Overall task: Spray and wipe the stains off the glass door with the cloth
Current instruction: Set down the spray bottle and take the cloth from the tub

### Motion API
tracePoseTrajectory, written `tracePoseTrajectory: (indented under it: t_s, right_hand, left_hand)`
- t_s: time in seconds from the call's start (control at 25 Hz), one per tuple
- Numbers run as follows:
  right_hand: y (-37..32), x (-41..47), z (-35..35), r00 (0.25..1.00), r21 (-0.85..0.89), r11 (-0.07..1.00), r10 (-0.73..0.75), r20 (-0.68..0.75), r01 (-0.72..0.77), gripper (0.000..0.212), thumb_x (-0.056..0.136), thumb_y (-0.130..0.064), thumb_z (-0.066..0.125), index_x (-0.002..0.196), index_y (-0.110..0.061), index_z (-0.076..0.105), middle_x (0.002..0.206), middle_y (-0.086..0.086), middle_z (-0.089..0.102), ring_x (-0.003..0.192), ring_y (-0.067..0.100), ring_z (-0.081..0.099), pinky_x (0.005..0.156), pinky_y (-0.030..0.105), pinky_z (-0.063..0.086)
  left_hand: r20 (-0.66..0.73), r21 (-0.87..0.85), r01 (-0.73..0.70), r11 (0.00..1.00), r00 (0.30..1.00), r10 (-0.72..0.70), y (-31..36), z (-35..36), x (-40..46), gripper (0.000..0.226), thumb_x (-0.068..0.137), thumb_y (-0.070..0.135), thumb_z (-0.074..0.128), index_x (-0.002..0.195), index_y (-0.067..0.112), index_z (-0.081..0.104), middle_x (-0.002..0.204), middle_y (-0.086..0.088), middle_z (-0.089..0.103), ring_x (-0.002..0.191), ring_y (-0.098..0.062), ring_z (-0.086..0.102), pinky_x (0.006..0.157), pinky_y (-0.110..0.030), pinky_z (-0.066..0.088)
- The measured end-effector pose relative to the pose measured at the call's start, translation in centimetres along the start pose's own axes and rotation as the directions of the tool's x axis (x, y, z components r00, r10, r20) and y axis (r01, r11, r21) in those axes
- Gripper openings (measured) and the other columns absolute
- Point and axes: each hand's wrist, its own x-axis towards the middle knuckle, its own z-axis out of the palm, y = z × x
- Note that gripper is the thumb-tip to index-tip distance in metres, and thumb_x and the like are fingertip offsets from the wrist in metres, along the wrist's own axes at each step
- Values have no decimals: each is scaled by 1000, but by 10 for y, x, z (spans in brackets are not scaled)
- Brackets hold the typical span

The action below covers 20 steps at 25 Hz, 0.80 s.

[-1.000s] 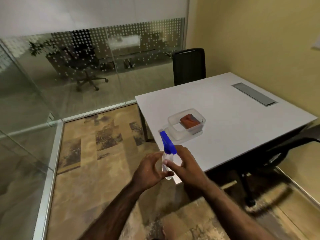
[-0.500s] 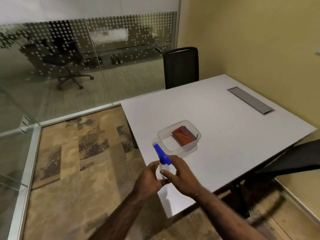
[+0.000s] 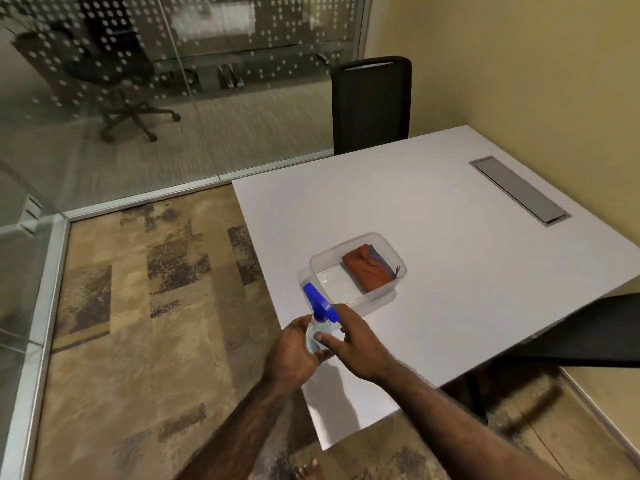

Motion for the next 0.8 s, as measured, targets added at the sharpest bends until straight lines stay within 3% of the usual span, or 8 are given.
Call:
tracePoseTrajectory:
  t_s: [0.12,0.36,0.44,0.56,0.68,0.72,0.8]
  right_hand:
    - [4,5,0,1000,-10,1000,3,26,-3,47,108,-40,65,152,-32,50,156,-7,58,135,12,56,120,43,48]
    - [17,13,-5,996,-7,998,-63,70,63,51,104,-46,70,150,-35,51,155,-10,58,132,9,57,117,38,50]
    - [22,16,-11,989,6,995,-97,112,97,57,101,-47,73,152,-36,49,156,-13,56,130,6,57,114,36,50]
    - [33,19,-29,970,27,991,-136,199,133,74,95,-55,78,158,-35,44,158,-15,52,134,9,56,112,33,49]
    - [46,25,-61,946,35,984,-177,272,175,88,85,-73,77,158,-36,45,157,-15,53,136,9,55,113,32,50]
    - [50,29,-74,942,39,981,-193,275,190,89,83,-78,75,157,-37,47,156,-15,54,136,8,56,114,33,50]
    - [64,40,-98,948,44,977,-211,237,207,81,85,-71,79,153,-35,53,153,-14,59,135,6,58,113,32,50]
  left_hand:
    - [-22,6,32,999,999,-32,-4,2,2,79,95,38,80,159,16,41,160,0,53,148,-23,51,117,-32,46]
    - [-105,70,28,997,994,-21,-14,13,1,90,86,53,84,160,24,42,155,3,59,142,-23,58,114,-33,48]
    - [-146,27,61,998,988,-56,-15,21,-3,102,82,58,85,165,30,32,159,4,55,144,-24,56,116,-35,46]
    - [-198,53,206,977,961,-192,-23,42,-8,130,73,78,80,170,29,10,174,2,31,157,-26,40,128,-42,35]
    - [-217,50,369,928,911,-351,-17,64,-26,135,58,103,57,165,29,22,171,3,39,153,-25,47,126,-42,41]
    - [-196,42,397,917,903,-382,-8,69,-32,129,62,103,56,164,29,28,169,3,42,151,-23,49,125,-40,42]
    - [-143,32,430,902,895,-421,22,76,-41,111,78,91,60,163,25,35,170,1,41,153,-22,46,125,-36,40]
